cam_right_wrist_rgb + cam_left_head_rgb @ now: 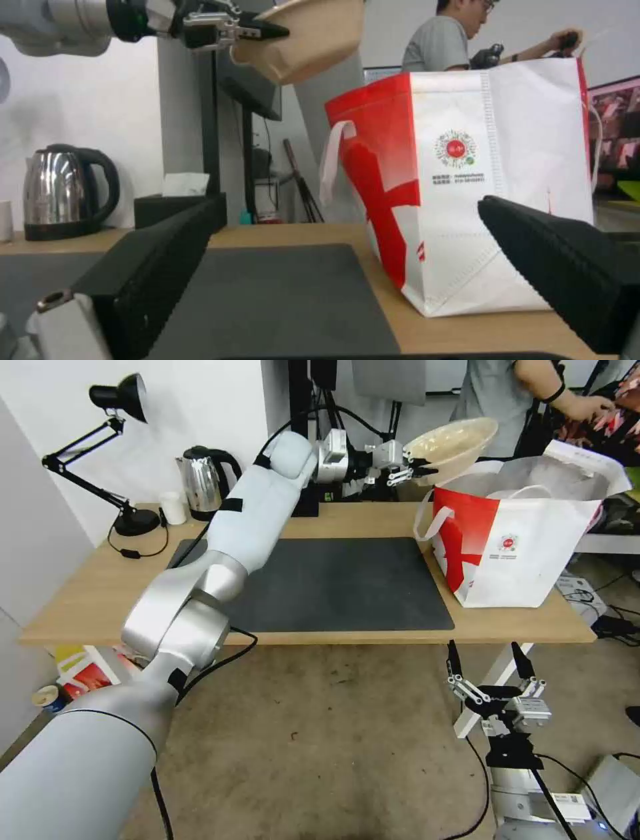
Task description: Pick up the trash from the table and place it into the takeout bag.
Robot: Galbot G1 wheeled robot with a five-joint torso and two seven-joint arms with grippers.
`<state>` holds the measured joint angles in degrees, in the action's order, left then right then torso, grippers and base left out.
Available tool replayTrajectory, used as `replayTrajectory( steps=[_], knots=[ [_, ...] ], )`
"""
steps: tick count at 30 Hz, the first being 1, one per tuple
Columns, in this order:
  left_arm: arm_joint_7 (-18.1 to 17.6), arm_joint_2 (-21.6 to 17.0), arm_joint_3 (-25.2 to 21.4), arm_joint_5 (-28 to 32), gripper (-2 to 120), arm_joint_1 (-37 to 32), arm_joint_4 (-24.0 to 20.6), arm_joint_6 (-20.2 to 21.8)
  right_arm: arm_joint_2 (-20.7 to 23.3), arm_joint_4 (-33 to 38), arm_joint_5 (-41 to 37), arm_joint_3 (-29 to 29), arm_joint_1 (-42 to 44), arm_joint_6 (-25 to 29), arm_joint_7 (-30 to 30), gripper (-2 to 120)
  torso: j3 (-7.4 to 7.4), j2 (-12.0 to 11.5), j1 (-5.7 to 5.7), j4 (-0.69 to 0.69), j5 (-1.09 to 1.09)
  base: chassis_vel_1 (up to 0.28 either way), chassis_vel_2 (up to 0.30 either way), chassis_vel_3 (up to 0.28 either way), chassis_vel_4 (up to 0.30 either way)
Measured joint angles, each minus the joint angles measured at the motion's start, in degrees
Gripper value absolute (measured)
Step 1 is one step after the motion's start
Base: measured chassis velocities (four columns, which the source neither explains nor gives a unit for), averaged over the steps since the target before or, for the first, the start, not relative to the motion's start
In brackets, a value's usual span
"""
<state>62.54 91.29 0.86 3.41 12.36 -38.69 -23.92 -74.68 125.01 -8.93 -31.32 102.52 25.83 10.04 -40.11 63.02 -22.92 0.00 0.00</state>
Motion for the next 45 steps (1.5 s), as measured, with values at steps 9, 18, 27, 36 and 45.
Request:
replayTrajectory(
  steps=[9,18,27,36,45],
  knots=[
    [-0.4,0.0,0.4,0.7,1,0.5,-0.2,-0.3,0.0,0.0,0.0,0.0,0.0,0.0,0.0,100,0.0,0.0,0.0,0.01,0.0,0.0,0.0,0.0,0.0],
    [-2.4,0.0,7.5,3.2,1,1.9,-0.6,-0.1,0.0,0.0,0.0,0.0,0.0,0.0,0.0,100,0.01,0.0,0.0,0.0,0.01,0.0,0.0,0.0,0.0],
    [-8.7,0.1,16.7,7.0,1,2.2,0.7,-0.1,0.0,0.0,0.0,0.0,0.0,0.0,0.0,100,0.0,0.0,0.0,0.0,0.01,0.0,0.0,0.0,0.0],
    [-11.4,0.1,18.0,7.8,32,2.4,1.1,-0.5,0.0,0.0,0.0,0.0,0.0,0.0,0.0,100,0.0,0.0,0.0,0.0,0.0,0.0,0.0,0.0,0.0],
    [-11.7,0.1,17.9,8.1,64,3.9,2.2,-0.7,0.0,0.0,0.0,0.0,0.0,0.0,0.0,100,0.0,0.0,0.0,0.0,0.0,0.0,0.0,0.0,0.0]
  ],
)
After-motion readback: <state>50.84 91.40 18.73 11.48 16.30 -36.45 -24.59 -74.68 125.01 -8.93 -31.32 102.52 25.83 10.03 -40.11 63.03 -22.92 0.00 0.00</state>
